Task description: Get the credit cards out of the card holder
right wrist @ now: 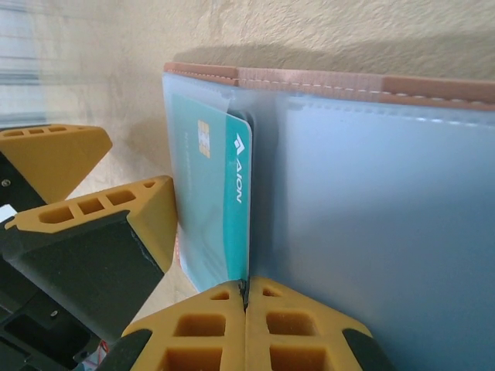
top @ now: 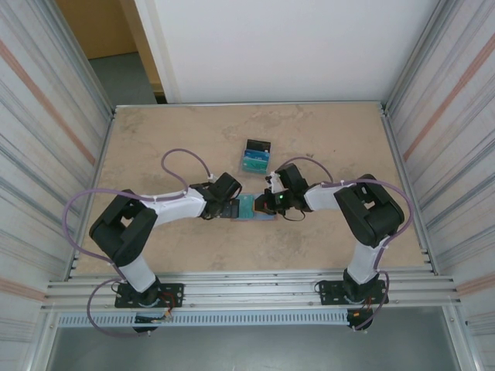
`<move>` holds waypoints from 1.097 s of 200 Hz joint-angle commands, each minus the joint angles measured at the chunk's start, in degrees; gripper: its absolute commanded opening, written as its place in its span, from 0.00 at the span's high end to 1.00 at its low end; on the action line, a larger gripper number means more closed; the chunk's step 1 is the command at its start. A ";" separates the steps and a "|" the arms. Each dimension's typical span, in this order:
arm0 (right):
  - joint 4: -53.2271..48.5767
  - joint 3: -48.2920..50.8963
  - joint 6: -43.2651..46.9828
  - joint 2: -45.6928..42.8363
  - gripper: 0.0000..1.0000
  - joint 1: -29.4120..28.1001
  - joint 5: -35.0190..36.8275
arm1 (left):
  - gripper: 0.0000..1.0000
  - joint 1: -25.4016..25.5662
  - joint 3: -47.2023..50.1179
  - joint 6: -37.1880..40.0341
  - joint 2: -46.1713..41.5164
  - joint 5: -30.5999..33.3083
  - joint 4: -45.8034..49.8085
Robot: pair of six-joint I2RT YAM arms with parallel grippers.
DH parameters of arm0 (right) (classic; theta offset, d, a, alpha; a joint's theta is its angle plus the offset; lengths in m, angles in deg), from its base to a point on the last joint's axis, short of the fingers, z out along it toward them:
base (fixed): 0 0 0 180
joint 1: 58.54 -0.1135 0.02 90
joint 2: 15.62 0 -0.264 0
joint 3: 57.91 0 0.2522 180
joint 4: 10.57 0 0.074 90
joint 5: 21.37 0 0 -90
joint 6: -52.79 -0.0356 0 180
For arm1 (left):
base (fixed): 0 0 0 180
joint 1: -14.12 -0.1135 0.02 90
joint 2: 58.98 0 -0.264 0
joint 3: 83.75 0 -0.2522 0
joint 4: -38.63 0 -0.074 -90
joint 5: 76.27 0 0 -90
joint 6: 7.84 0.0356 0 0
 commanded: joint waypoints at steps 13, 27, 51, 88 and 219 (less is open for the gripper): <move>-4.29 0.23 -0.07 -2.33 1.00 1.11 2.47 | 0.01 -1.06 0.61 -0.11 -1.15 1.20 3.26; -6.39 0.01 0.77 -3.09 1.00 1.28 3.71 | 0.01 -1.06 0.79 -0.02 -1.42 1.16 3.26; -8.96 -0.22 1.91 -4.60 1.00 1.38 5.17 | 0.01 -1.11 0.37 0.61 -2.41 0.45 3.09; -9.43 -0.85 2.09 -4.80 1.00 1.21 4.66 | 0.01 -0.06 -2.54 2.59 -4.85 -1.01 2.96; -4.28 0.69 -0.40 -4.55 0.94 1.27 2.69 | 0.01 1.75 -8.67 3.50 5.61 -3.04 4.09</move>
